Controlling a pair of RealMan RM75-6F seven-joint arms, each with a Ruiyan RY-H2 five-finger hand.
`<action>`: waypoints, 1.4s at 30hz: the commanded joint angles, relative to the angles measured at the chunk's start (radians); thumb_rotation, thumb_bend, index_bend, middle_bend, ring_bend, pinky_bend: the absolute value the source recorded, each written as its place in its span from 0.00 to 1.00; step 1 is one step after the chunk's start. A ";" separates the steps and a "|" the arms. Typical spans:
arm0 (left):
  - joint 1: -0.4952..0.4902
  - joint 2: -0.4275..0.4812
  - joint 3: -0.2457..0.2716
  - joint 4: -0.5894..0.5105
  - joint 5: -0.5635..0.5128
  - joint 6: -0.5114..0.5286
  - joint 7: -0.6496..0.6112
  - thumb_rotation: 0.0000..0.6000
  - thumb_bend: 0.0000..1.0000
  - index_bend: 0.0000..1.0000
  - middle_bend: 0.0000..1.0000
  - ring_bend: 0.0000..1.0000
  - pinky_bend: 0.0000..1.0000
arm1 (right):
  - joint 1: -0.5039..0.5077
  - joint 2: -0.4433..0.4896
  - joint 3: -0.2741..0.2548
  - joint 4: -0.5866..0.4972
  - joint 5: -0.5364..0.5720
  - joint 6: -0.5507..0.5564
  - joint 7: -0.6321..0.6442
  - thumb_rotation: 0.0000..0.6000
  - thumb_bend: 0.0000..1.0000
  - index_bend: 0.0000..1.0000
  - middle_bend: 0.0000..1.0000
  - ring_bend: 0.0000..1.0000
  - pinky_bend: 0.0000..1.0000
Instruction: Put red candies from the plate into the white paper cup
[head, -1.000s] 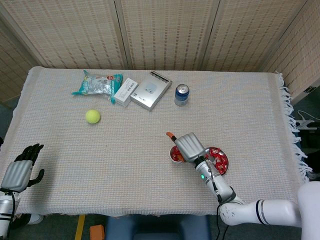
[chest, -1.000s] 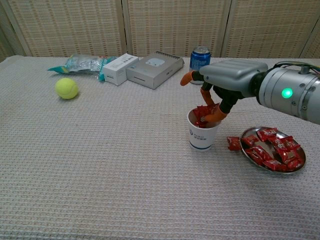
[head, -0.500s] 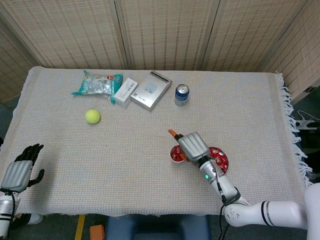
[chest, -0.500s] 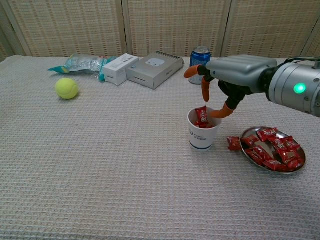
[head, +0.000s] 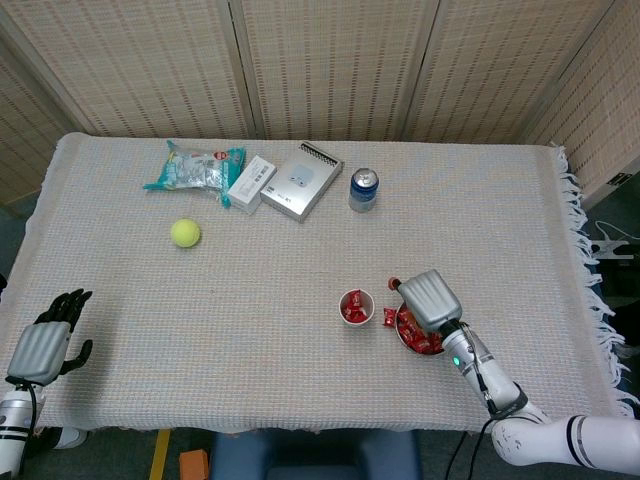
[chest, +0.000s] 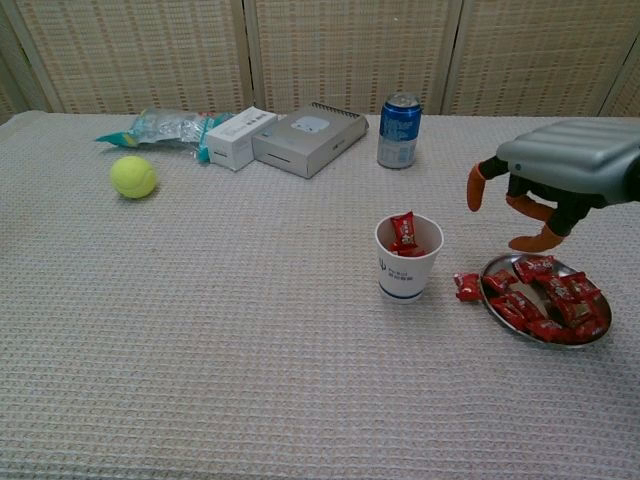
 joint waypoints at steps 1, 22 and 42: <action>0.000 0.000 0.000 -0.001 0.000 0.000 0.002 1.00 0.45 0.00 0.00 0.00 0.24 | 0.006 -0.009 -0.018 0.010 0.031 -0.035 -0.034 1.00 0.20 0.42 0.91 0.94 1.00; 0.000 0.009 0.000 0.002 0.003 0.000 -0.019 1.00 0.45 0.00 0.00 0.00 0.25 | 0.051 -0.190 0.017 0.141 0.186 -0.070 -0.112 1.00 0.20 0.36 0.92 0.95 1.00; 0.000 0.010 0.000 0.001 0.005 0.000 -0.021 1.00 0.45 0.00 0.00 0.00 0.25 | 0.049 -0.217 0.011 0.177 0.180 -0.084 -0.091 1.00 0.20 0.46 0.93 0.95 1.00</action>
